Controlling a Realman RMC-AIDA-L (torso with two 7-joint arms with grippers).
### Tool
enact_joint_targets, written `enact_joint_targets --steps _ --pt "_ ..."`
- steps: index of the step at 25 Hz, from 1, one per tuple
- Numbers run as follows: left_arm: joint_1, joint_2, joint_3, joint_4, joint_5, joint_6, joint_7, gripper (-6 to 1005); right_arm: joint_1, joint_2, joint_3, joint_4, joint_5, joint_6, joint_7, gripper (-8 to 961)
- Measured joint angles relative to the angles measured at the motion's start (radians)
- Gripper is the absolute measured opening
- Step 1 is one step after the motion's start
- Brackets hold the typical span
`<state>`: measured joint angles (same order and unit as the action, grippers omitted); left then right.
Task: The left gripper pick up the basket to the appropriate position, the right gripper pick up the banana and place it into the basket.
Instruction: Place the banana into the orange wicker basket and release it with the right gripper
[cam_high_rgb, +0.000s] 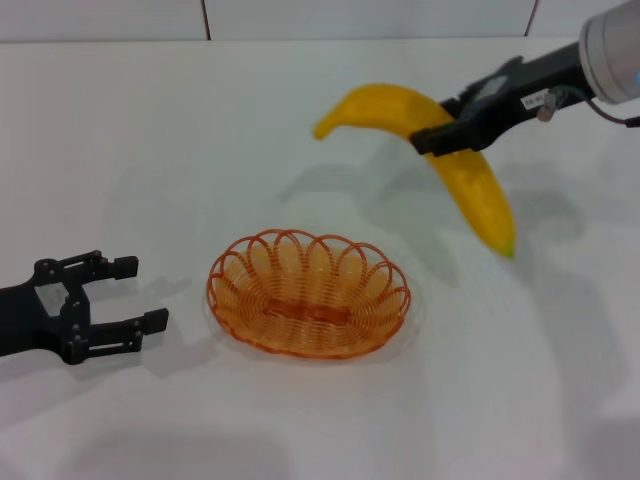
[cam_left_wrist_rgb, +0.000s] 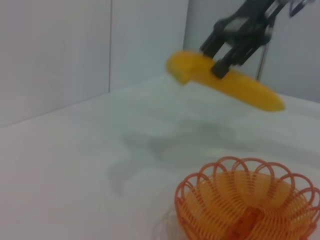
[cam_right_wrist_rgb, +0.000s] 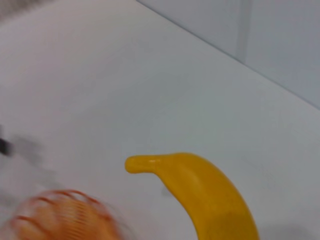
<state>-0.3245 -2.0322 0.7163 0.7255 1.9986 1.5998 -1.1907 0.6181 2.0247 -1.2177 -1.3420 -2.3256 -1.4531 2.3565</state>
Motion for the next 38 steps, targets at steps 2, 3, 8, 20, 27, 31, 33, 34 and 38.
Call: enact_joint_targets --steps 2,3,8,20,27,31,33,34,38 --pt "0.003 0.0 0.0 0.0 0.0 0.0 0.0 830 -0.012 0.0 -0.003 -0.044 0.092 -0.056 -0.033 551" --pt "0.004 0.0 0.0 0.0 0.0 0.0 0.0 830 -0.017 0.001 -0.007 -0.057 0.143 -0.09 -0.056 553" --pt "0.007 0.001 -0.003 0.0 0.0 0.0 0.0 830 -0.047 0.005 -0.088 -0.073 0.366 -0.2 -0.144 561" --pt "0.0 -0.002 -0.017 0.0 0.006 0.0 0.006 830 0.04 0.001 -0.231 0.11 0.396 -0.136 -0.226 581" --pt "-0.002 -0.002 -0.017 0.0 0.005 0.0 0.007 830 0.081 0.0 -0.234 0.19 0.393 -0.099 -0.248 592" --pt "-0.002 -0.002 -0.017 0.0 0.005 0.0 0.007 830 0.113 -0.001 -0.231 0.257 0.394 -0.083 -0.275 599" --pt "-0.002 -0.002 -0.017 0.0 0.004 0.0 0.007 830 0.124 -0.001 -0.23 0.28 0.395 -0.081 -0.288 602" --pt "-0.002 -0.002 -0.017 0.0 0.004 0.0 0.007 830 0.129 -0.001 -0.23 0.292 0.396 -0.079 -0.295 604" --pt "-0.003 -0.003 -0.017 -0.001 0.004 0.0 0.007 830 0.14 0.0 -0.229 0.328 0.395 -0.043 -0.312 611"
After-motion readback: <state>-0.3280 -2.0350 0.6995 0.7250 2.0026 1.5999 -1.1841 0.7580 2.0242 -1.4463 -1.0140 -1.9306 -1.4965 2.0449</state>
